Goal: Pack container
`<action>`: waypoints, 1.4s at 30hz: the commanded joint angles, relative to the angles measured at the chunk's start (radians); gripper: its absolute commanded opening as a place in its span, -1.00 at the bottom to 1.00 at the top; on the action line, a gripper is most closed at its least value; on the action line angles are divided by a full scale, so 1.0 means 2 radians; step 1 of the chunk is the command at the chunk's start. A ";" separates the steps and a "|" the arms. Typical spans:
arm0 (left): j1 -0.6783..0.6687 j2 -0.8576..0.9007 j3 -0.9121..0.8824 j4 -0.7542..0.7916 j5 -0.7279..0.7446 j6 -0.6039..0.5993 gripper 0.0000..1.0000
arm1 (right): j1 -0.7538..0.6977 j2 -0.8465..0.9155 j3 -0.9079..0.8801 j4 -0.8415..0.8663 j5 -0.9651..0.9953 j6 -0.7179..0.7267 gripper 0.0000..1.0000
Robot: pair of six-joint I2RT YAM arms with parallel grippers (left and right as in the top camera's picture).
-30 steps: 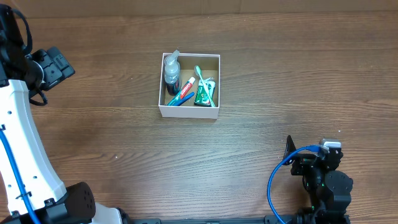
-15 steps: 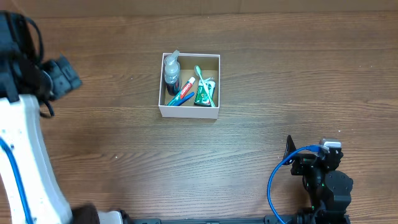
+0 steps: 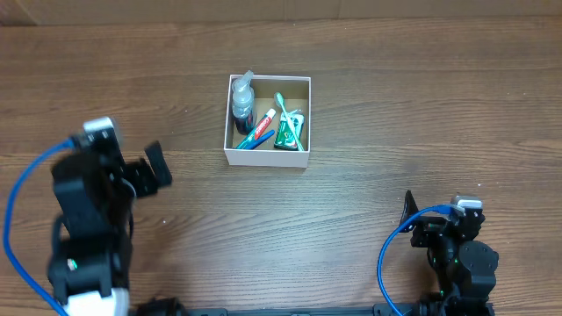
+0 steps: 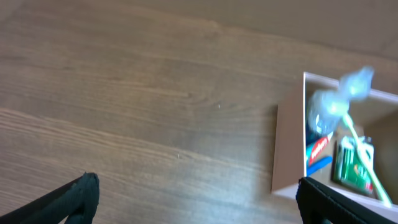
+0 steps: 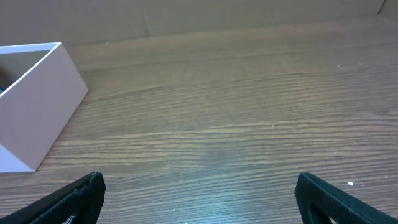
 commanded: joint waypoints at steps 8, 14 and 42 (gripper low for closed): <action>-0.001 -0.230 -0.239 0.070 0.018 0.016 1.00 | -0.002 -0.005 -0.005 0.001 -0.001 -0.003 1.00; -0.001 -0.323 -0.314 0.069 0.022 0.016 1.00 | -0.002 -0.005 -0.005 0.001 -0.001 -0.003 1.00; -0.001 -0.407 -0.363 0.072 0.023 0.010 1.00 | -0.002 -0.005 -0.005 0.001 -0.001 -0.003 1.00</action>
